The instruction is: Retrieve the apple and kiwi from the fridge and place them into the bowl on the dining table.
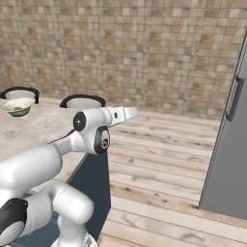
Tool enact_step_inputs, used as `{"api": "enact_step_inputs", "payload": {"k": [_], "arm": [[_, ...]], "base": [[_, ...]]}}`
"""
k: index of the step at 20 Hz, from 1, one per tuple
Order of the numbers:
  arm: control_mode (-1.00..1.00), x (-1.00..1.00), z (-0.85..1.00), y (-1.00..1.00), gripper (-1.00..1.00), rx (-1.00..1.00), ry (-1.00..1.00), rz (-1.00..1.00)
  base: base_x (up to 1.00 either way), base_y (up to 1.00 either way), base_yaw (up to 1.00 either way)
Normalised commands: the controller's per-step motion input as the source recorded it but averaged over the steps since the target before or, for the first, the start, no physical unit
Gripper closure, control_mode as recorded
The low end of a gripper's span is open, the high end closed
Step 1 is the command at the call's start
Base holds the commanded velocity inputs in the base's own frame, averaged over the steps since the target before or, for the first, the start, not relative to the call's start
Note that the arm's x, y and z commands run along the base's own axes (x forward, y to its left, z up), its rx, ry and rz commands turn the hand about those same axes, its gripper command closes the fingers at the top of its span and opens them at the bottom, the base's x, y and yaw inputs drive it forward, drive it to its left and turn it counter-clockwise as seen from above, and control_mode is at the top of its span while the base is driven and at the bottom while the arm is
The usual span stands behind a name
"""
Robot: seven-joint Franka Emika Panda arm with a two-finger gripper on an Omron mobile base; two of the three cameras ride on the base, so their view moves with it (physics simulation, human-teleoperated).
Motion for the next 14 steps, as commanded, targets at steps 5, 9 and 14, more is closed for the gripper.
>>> {"api": "enact_step_inputs", "payload": {"k": [5,9,14], "arm": [[1.0,0.0,0.0,0.0,-1.0,0.0,0.0,0.0],[1.0,0.0,0.0,0.0,-1.0,0.0,0.0,0.0],[1.0,0.0,0.0,0.0,-1.0,0.0,0.0,0.0]], "base": [[0.01,-0.84,-0.04],[0.01,-1.0,-0.07],[0.28,-0.27,-0.01]]}}
